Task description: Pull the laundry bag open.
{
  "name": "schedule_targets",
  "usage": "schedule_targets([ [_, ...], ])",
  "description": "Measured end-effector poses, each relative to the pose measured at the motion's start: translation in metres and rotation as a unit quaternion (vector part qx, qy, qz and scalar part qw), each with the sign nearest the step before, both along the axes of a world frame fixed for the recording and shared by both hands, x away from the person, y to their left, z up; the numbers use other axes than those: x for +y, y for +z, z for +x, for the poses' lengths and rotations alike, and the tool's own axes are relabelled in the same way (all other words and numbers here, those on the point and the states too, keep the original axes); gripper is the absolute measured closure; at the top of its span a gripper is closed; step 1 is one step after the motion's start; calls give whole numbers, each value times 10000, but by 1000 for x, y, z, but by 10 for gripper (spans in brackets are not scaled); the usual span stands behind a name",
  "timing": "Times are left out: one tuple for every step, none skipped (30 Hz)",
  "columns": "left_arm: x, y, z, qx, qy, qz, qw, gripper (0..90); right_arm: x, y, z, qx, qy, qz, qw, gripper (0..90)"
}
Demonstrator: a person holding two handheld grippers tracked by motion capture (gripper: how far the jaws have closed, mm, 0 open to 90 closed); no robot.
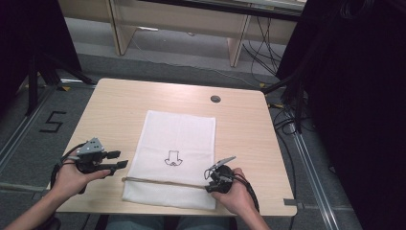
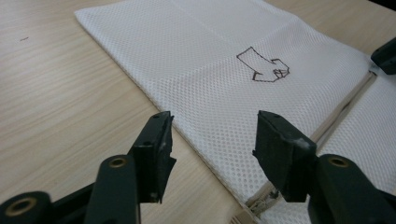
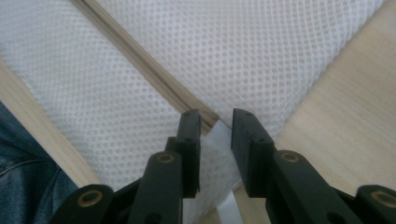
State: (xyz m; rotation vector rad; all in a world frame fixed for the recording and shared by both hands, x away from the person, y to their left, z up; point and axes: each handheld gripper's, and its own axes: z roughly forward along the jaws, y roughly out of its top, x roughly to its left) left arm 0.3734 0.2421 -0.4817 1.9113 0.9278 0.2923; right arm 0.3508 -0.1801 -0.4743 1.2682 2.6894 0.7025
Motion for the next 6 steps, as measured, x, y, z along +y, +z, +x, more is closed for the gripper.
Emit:
schedule_targets([
  [1, -1, 1, 14, 44, 9, 10000, 428, 0, 2, -1, -111, 11, 46, 9999, 700],
  [3, -2, 2, 31, 77, 36, 10000, 417, -1, 4, -2, -170, -38, 66, 9998, 697],
  [4, -2, 3, 57, 145, 110, 9998, 396, -1, 6, -4, -130, -165, 52, 9998, 691],
  [4, -3, 4, 30, 177, 109, 9998, 378, -2, 5, -3, -234, -108, 135, 9996, 679],
  [6, -3, 5, 34, 210, 137, 9997, 376, -2, 6, -3, -292, -115, 144, 9994, 672],
  [7, -3, 6, 26, 225, 106, 9997, 376, -4, 5, -1, -381, -69, 170, 9991, 664],
])
